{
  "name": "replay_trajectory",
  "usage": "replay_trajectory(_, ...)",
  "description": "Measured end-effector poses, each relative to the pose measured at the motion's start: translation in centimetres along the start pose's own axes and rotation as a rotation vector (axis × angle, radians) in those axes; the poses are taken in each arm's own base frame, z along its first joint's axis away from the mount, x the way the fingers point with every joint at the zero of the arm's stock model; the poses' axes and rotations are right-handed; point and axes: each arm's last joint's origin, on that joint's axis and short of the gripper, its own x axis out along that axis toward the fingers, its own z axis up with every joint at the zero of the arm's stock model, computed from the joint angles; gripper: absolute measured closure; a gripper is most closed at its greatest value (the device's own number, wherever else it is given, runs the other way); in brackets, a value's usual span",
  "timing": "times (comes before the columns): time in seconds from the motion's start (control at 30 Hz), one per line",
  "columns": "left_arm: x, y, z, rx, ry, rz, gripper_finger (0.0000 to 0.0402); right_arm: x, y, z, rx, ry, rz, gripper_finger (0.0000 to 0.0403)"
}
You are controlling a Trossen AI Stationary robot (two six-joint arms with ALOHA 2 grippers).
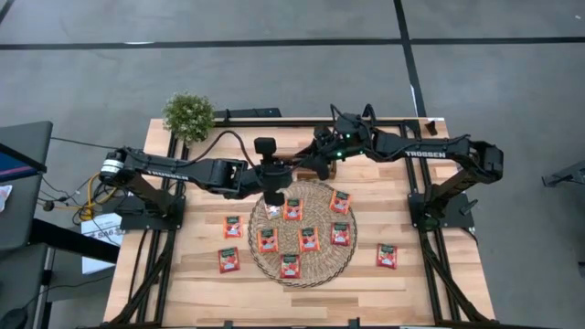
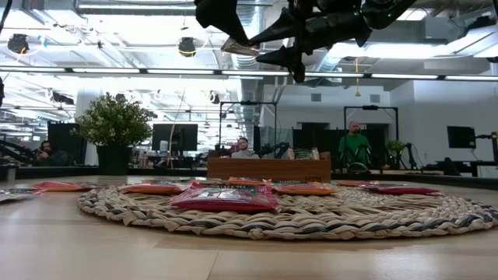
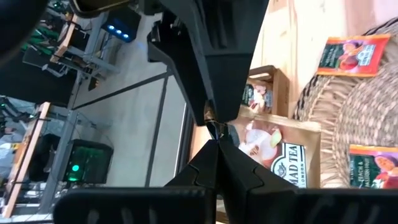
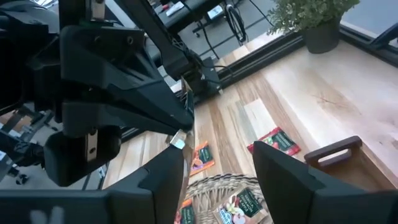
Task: Pick & Place Tea
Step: Put the brown tea bag into the right section of the wooden organizer
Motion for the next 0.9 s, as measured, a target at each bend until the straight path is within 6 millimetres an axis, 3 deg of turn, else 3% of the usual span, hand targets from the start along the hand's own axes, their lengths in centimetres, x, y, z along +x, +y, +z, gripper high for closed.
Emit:
replay_trajectory(0.3,0.0,0.1,0.25,-0.02,-0.022,0.006,0.0401,0.0,0.16,0.42,-0.02,-0.041,0.016,0.0267)
replay_trajectory(0.6,0.01,0.07,0.25,-0.019,-0.024,-0.002,0.0401,0.25,0.78,0.26,-0.068,-0.041,0.032,0.0393)
replay_trajectory(0.9,0.01,0.17,0.24,-0.022,-0.015,0.027,0.0401,0.32,0.8,0.29,-0.076,-0.063,-0.019,0.0402)
